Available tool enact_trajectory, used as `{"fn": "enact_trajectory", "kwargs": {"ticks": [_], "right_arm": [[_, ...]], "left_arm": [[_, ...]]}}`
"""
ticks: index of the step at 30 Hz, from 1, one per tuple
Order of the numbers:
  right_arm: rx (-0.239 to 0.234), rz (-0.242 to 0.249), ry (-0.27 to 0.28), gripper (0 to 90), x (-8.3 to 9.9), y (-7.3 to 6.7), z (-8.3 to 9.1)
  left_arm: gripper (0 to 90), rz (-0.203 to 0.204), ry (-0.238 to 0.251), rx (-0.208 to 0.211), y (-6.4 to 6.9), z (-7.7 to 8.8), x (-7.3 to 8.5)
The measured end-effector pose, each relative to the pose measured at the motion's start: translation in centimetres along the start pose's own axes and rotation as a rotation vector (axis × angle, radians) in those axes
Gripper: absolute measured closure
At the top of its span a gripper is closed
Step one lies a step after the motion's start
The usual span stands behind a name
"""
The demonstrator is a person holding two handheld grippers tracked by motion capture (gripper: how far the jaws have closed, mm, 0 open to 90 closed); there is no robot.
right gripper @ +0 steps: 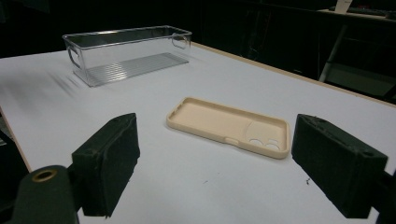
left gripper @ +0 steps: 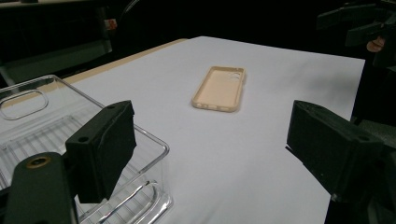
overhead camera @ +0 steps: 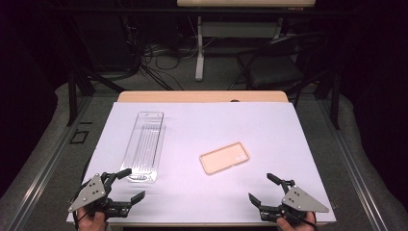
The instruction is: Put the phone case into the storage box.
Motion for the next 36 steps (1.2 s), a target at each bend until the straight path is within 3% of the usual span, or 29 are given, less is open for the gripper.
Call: {"fn": "enact_trajectory", "kwargs": {"ticks": [12, 14, 19, 24, 29, 30, 31, 33, 36], "right_arm": [[0.010, 0.007, -0.034, 14.5, 0.4, -0.1, -0.1], [0.012, 0.013, -0.038, 14.5, 0.4, -0.1, -0.2], [0.015, 0.030, -0.069, 14.6, 0.6, 0.0, -0.4], [-0.029, 0.060, -0.137, 14.7, 0.9, -0.3, -0.7], [-0.041, 0.092, -0.201, 14.9, 1.0, -0.6, -1.0], [-0.050, 0.103, -0.244, 15.4, 1.0, -0.6, -1.2], [-0.050, 0.103, -0.244, 15.4, 1.0, -0.6, -1.2], [-0.051, 0.107, -0.297, 16.0, 1.0, -0.5, -1.5], [-0.053, 0.093, -0.340, 16.4, 0.7, -0.2, -1.8]], "left_arm": [[15.6, 0.043, -0.043, 0.006, -0.4, -0.7, 0.6], [15.6, 0.054, -0.063, 0.031, -0.4, -0.9, 0.7], [15.8, 0.075, -0.104, 0.015, -0.5, -1.2, 1.1], [15.8, 0.083, -0.137, 0.001, -0.6, -0.9, 1.0], [15.8, 0.101, -0.163, -0.013, -1.0, -0.7, 0.6], [15.8, 0.119, -0.179, -0.020, -1.2, -0.7, 0.4], [15.8, 0.119, -0.179, -0.020, -1.2, -0.7, 0.4], [15.9, 0.141, -0.233, -0.037, -1.6, -0.6, 0.1], [15.9, 0.141, -0.253, -0.044, -1.8, -0.7, -0.3]]}}
Point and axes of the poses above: each handheld gripper's, and its own axes: z roughly backward along the jaws, x roughly out of its underside, y roughly to its right, the point moved 7 cm from there along -z, roughly forward along the jaws, and after that the axes turned 8 degrees about x, right-handed, at the moved point
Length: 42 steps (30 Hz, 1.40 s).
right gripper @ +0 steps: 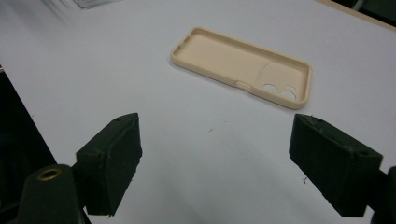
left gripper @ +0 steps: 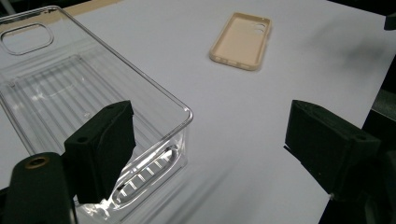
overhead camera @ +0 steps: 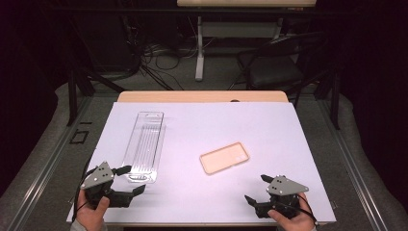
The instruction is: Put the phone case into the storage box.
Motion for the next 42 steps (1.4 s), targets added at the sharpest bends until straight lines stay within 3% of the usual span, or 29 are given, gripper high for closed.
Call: {"fn": "enact_trajectory", "kwargs": {"ticks": [9, 14, 27, 31, 35, 42], "right_arm": [[0.017, -0.023, -0.099, 17.8, -1.7, 1.5, -0.7], [0.021, -0.040, -0.133, 18.1, -3.2, 2.5, -1.1], [0.048, -0.045, -0.162, 18.0, -7.3, 5.0, -1.7], [0.043, -0.059, -0.165, 17.8, -8.2, 5.5, -2.1], [0.038, -0.075, -0.169, 17.8, -9.1, 6.1, -2.4], [0.045, -0.100, -0.176, 17.3, -9.9, 7.3, -3.3]], "left_arm": [[16.1, 0.037, -0.093, -0.026, -1.6, 0.0, -2.4], [16.1, 0.062, -0.080, -0.022, -2.4, -0.2, -4.1], [16.0, 0.062, -0.082, -0.008, -4.0, -0.7, -8.2], [16.0, 0.070, -0.071, 0.028, -4.5, -0.8, -9.2], [15.9, 0.075, -0.074, -0.004, -5.2, -0.9, -9.9], [16.4, 0.083, -0.077, -0.021, -6.1, -1.5, -11.2]]}}
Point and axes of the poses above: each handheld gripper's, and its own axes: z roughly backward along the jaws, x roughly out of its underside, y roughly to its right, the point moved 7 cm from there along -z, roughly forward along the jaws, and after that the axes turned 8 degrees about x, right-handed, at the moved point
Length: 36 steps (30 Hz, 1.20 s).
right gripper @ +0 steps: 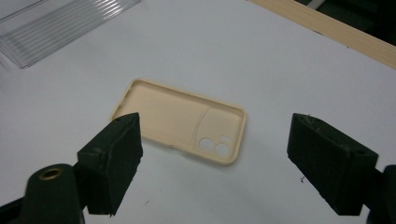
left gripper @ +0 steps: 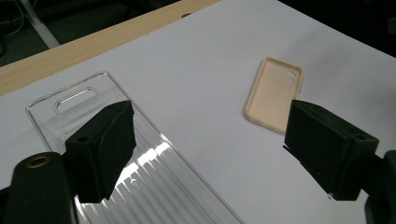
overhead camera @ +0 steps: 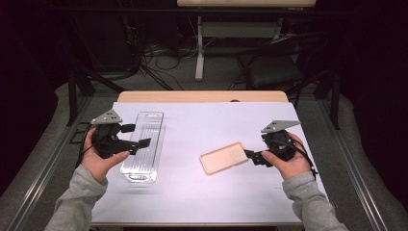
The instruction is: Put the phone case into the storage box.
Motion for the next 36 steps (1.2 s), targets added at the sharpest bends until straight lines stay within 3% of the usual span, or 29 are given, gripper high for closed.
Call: {"fn": "enact_trajectory", "kwargs": {"ticks": [2, 4, 7, 9, 11, 19, 22, 23, 25, 29, 36], "right_arm": [[0.010, -0.012, -0.016, 16.7, -0.5, 0.6, -0.6], [0.032, -0.027, -0.026, 16.0, -0.9, 1.1, -1.0], [0.043, -0.040, -0.041, 15.5, -1.2, 1.5, -1.4], [0.038, -0.057, -0.104, 16.5, -1.4, 1.9, -2.3], [0.037, -0.043, -0.131, 16.8, -1.4, 1.9, -2.7], [0.046, -0.059, -0.175, 20.6, -2.4, 2.6, -3.9], [0.036, -0.059, -0.196, 24.1, -2.6, 2.7, -4.1], [0.023, -0.042, -0.224, 30.1, -2.8, 2.6, -4.3], [0.013, -0.042, -0.238, 31.6, -3.0, 2.5, -4.5], [0.027, -0.026, -0.274, 33.1, -3.2, 2.5, -5.0], [0.047, -0.043, -0.316, 33.8, -3.2, 3.0, -6.4]], "left_arm": [[21.8, -0.024, -0.008, 0.026, 0.2, -0.4, -0.6], [24.9, -0.049, -0.006, 0.003, 0.2, -0.5, -1.2], [25.4, -0.053, 0.005, 0.004, 0.4, -0.7, -1.7], [26.1, -0.048, 0.010, 0.021, 0.5, -0.9, -2.1], [28.2, -0.034, 0.010, 0.025, 0.4, -1.1, -2.2], [34.8, 0.006, 0.063, 0.034, -0.4, -1.0, -2.7], [36.2, 0.011, 0.061, 0.002, -0.7, -1.0, -2.5], [36.4, 0.011, 0.067, -0.008, -0.6, -1.1, -2.4], [39.1, 0.020, 0.073, 0.016, -0.3, -1.2, -2.2], [41.1, 0.029, 0.086, -0.014, -0.4, -1.2, -1.7], [42.3, 0.019, 0.068, -0.001, -0.4, -1.7, -0.7]]}}
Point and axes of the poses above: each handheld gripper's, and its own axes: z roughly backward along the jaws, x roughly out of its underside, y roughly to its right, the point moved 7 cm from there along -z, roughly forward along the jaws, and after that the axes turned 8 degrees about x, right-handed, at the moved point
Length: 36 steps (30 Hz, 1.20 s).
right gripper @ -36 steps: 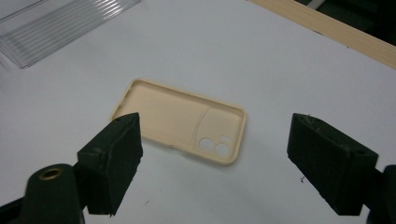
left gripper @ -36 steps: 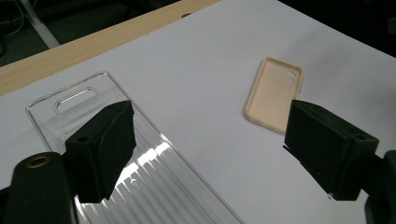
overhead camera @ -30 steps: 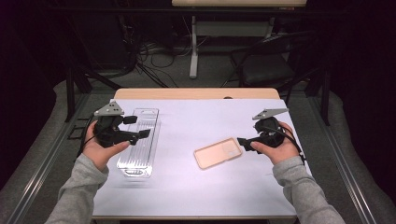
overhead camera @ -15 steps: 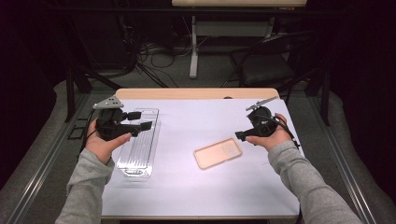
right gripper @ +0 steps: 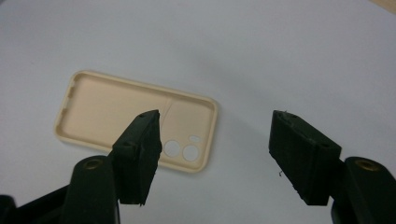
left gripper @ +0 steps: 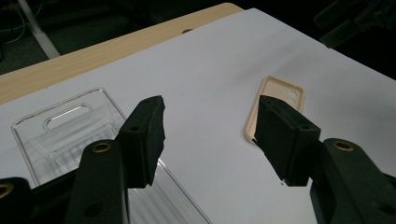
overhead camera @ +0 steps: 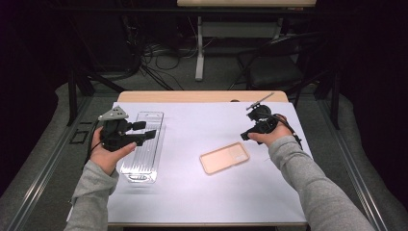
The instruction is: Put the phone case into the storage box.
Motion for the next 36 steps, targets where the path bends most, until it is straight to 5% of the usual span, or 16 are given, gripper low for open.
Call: {"fn": "enact_trajectory", "kwargs": {"ticks": [6, 8, 14, 27, 32, 36], "right_arm": [[0.006, -0.020, -0.043, 36.3, 0.1, 0.3, -1.2], [-0.021, -0.068, -0.104, 39.4, 0.4, 0.0, -1.8], [-0.019, -0.054, -0.146, 42.3, 0.6, -0.2, -3.0], [0.016, -0.003, -0.154, 44.5, 0.4, -0.5, -4.5], [0.029, -0.060, -0.211, 45.9, 0.8, -0.8, -5.0], [0.038, -0.035, -0.196, 49.3, 0.7, -0.8, -5.5]], "left_arm": [[42.5, 0.006, 0.000, 0.004, -0.2, -0.1, 0.5], [42.6, 0.013, -0.001, 0.027, 0.0, -0.2, 0.7], [42.9, 0.031, -0.007, 0.046, 0.0, -0.5, 1.1], [42.9, 0.051, -0.037, 0.019, -0.5, -1.0, 2.0], [42.9, 0.050, -0.040, 0.019, -0.5, -1.1, 2.1], [42.8, 0.054, -0.041, 0.021, -0.5, -1.0, 2.1]]}}
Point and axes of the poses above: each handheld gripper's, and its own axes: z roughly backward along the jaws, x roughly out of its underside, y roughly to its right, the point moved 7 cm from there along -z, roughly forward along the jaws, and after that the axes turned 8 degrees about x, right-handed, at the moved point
